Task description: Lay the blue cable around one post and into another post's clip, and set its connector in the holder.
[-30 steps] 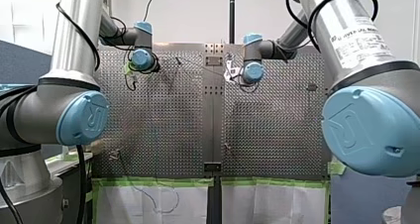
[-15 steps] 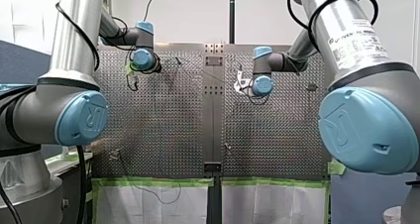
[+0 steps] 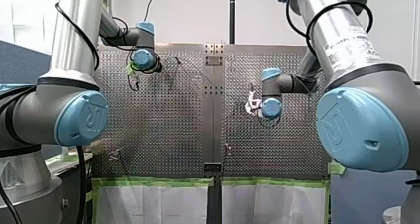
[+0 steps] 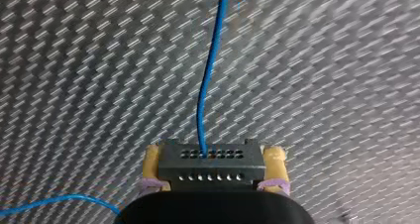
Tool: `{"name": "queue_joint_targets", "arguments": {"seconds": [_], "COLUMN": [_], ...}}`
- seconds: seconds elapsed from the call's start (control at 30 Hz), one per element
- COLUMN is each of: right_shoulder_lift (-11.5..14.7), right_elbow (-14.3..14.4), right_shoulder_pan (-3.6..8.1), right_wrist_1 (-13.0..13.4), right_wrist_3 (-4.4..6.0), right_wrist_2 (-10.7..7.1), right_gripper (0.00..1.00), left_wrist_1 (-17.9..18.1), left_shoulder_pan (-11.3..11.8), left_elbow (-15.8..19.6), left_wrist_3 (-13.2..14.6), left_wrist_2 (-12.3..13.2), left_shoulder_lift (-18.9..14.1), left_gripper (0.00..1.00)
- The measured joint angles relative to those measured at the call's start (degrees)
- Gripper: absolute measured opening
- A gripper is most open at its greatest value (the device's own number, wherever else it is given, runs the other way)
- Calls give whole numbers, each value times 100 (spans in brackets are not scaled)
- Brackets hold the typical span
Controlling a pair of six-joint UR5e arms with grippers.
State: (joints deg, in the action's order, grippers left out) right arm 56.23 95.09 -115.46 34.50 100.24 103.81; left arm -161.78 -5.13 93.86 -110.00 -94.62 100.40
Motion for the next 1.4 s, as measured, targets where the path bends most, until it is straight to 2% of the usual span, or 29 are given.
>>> {"name": "queue_joint_targets", "arguments": {"seconds": [0.17,0.4,0.67,0.87,1.0,1.2,1.3,1.4], "right_shoulder_lift": [-285,-711,-1144,-1453,-1697,-2071,-2259,-2428], "right_elbow": [288,716,1147,1446,1511,1410,1349,1305], "right_shoulder_pan": [85,135,219,336,432,600,748,932], "right_wrist_1": [290,716,1148,1458,1702,2077,2212,2248], "right_wrist_3": [20,98,103,102,92,77,25,-19], "right_wrist_2": [7,8,14,17,17,3,-16,-115], "right_gripper": [14,14,14,14,14,14,14,14], "left_wrist_1": [-3,-3,-4,0,2,5,7,7], "left_shoulder_pan": [0,4,1,-2,-2,-2,-1,-4], "left_elbow": [-1,0,2,0,0,-1,-1,0], "left_wrist_3": [-9,-22,-30,-42,-54,-56,-56,-52], "left_wrist_2": [15,59,79,103,106,106,106,106], "left_shoulder_lift": [0,0,0,0,0,0,0,0], "left_gripper": [100,100,100,100,100,100,100,100]}}
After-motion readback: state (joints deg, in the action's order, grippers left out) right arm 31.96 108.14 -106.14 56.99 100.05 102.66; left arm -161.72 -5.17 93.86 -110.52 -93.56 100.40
